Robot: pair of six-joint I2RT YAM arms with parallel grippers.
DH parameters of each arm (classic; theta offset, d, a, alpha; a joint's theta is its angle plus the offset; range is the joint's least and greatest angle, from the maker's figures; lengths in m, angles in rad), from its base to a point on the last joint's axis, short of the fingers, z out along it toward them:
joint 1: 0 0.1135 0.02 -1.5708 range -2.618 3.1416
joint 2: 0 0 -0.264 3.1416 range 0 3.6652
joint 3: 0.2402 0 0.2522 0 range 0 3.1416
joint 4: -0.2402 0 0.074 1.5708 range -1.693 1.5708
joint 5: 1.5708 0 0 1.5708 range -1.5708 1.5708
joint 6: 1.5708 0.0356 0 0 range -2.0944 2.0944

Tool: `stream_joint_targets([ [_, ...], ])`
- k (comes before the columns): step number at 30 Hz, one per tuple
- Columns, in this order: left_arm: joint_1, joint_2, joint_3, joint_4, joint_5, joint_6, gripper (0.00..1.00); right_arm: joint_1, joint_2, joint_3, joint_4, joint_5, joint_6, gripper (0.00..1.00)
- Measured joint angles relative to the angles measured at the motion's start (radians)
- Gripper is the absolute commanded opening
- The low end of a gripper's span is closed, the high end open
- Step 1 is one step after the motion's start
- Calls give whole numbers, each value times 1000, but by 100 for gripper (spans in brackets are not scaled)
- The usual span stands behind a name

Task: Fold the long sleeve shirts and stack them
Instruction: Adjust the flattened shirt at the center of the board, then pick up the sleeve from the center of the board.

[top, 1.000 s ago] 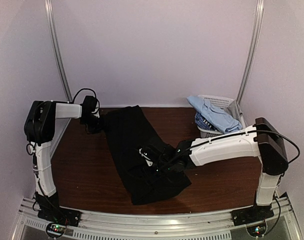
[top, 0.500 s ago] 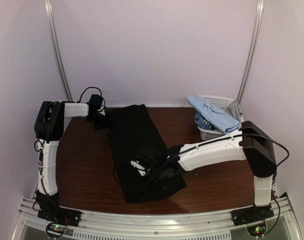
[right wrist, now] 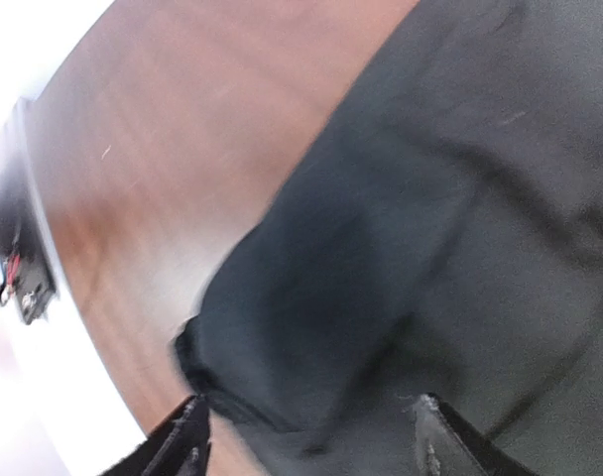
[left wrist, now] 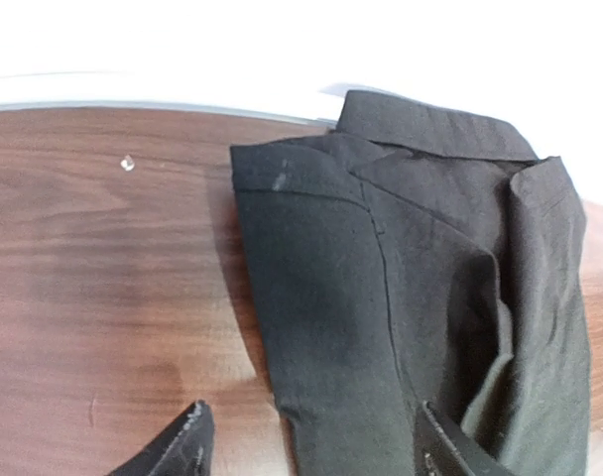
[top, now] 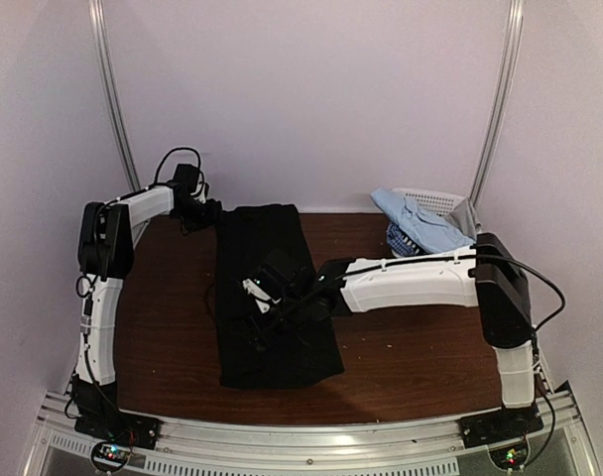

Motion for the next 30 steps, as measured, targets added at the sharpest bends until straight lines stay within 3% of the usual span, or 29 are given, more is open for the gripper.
stream_joint_targets([
  [5, -3, -98, -64, -20, 0, 8, 74, -122, -60, 0, 0, 57, -10, 75],
  [15, -116, -546, -642, 84, 1, -26, 73, -336, -33, 40, 35, 101, -70, 70],
  [23, -270, -646, -953, 135, -24, -92, 73, -352, 134, 202, 31, 114, -146, 68],
  [30, -306, -657, -1058, 156, -54, -126, 73, -351, 237, 272, 23, 148, -173, 69],
])
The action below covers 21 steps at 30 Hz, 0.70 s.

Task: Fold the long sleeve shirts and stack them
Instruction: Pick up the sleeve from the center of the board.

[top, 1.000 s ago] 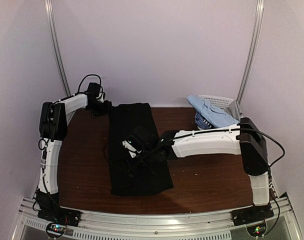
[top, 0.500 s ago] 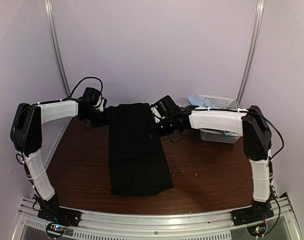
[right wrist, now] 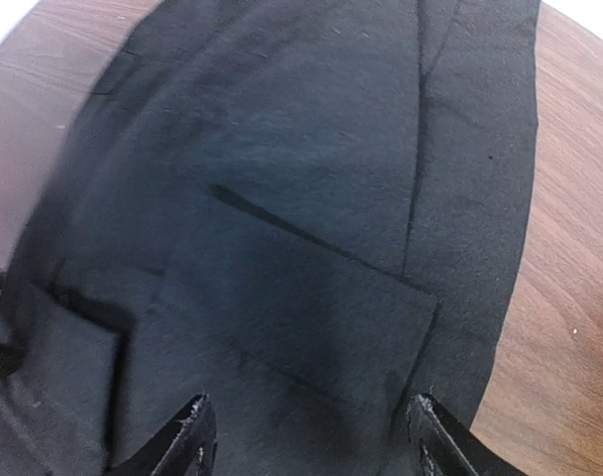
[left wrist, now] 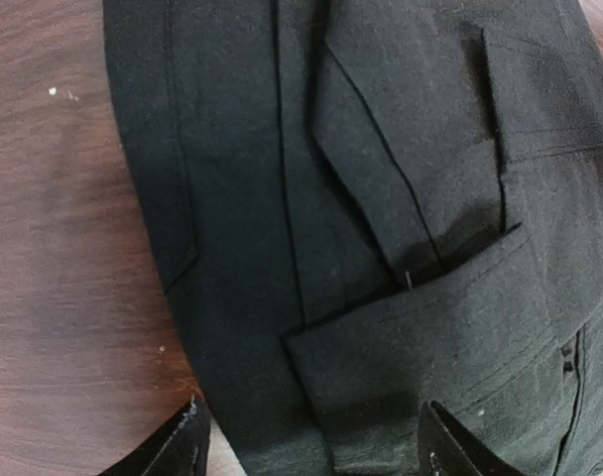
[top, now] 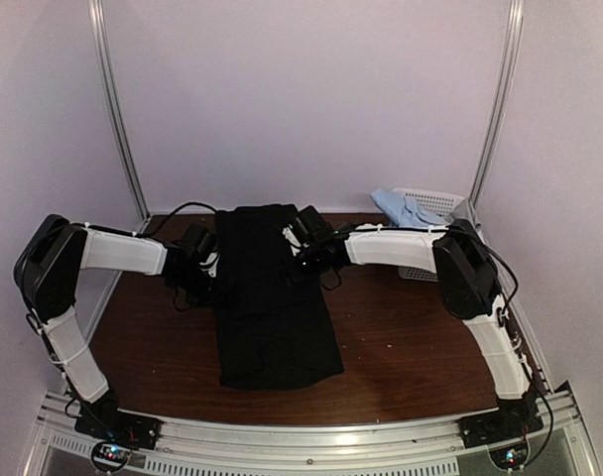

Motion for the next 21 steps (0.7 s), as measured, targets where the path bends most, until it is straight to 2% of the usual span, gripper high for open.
stream_joint_targets([
  [12, -60, 0, -6, 22, -48, -17, 72, 3, 94, 69, -13, 72, -8, 69],
  [17, -81, 0, 2, 15, -70, -18, 72, 6, 102, 69, -13, 77, -7, 64],
  [21, -90, 0, 16, 4, -105, -17, 72, 11, 103, 69, -12, 78, -6, 53],
])
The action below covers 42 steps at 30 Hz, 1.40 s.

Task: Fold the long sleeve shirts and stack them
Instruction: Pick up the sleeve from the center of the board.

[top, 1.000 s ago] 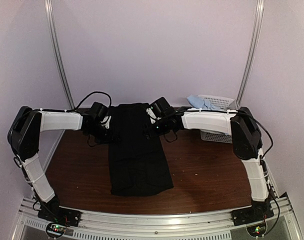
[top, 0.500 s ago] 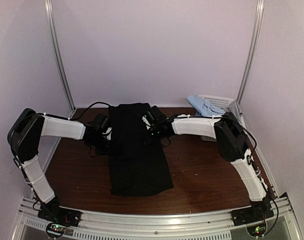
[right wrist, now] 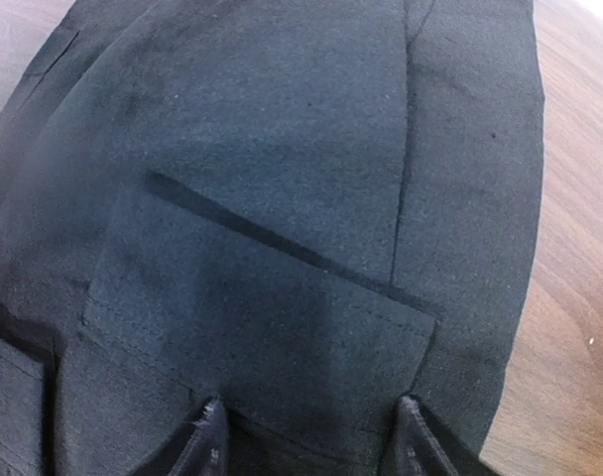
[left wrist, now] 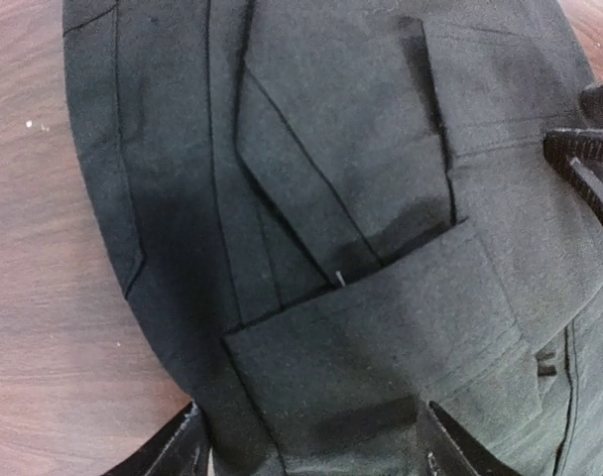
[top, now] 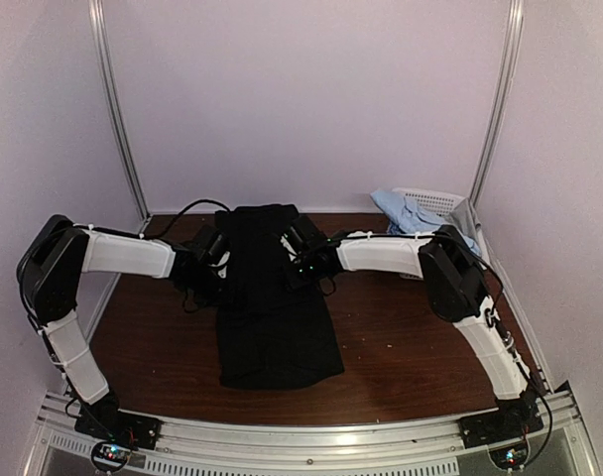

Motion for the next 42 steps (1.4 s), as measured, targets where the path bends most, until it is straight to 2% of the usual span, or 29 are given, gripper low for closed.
stream_joint_targets([
  [8, -32, 1, 61, -63, -77, 1, 73, 7, 2, 0, 1, 3, 8, 22],
  [13, -51, 1, 98, -84, -101, 0, 73, 9, 2, 0, 3, 3, 8, 9],
  [19, -51, 10, 98, -93, -98, -3, 72, 13, 2, 0, 5, 5, 11, 2],
  [26, -51, 43, 85, -76, -54, -13, 69, 13, 0, 0, 4, 9, 9, 0],
  [31, -51, 66, 77, -58, -39, -17, 56, 14, -6, 0, 2, 13, 9, 0],
  [37, -51, 74, 72, -40, -31, -26, 23, 14, -20, 0, -4, 20, 9, 0],
  [42, -51, 74, 70, -39, -31, -25, 4, 13, -43, 0, -12, 33, 7, 0],
])
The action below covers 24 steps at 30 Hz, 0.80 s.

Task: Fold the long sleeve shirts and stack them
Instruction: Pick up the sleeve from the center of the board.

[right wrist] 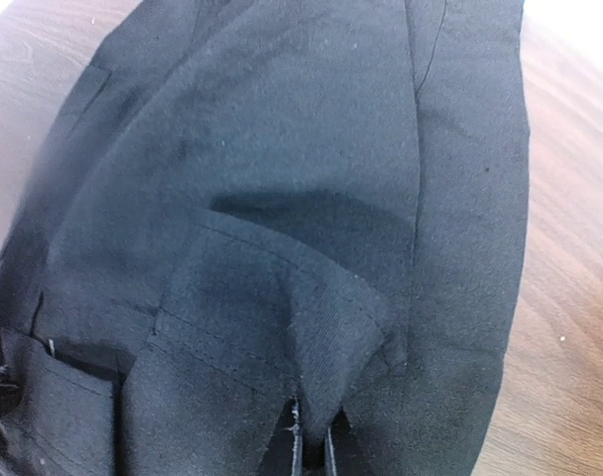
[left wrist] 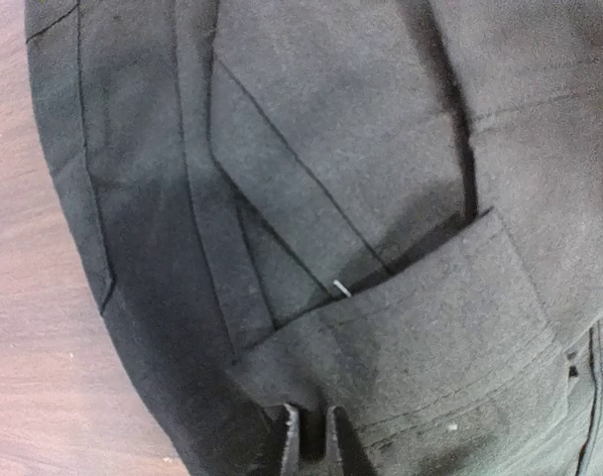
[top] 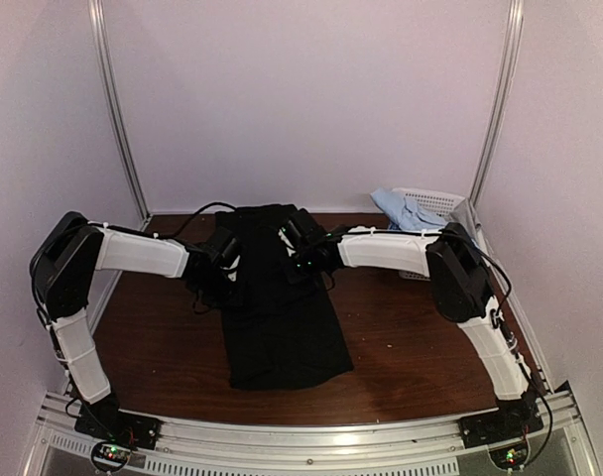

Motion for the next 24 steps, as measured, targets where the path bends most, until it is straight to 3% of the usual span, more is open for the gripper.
stream_joint_targets([
  [2, 0, 0, 0, 0, -1, 0, 0, 0, -8, 0, -4, 2, -1, 0],
  [16, 23, -112, 0, -2, -68, -17, 0, 0, -32, 28, -32, 37, -9, 0],
  [21, 77, -161, 0, -8, -73, -20, 0, -7, -33, 28, -37, 66, -21, 0],
  [24, 174, -193, 25, -42, -69, -13, 0, -29, -43, 32, -59, 95, -31, 0],
])
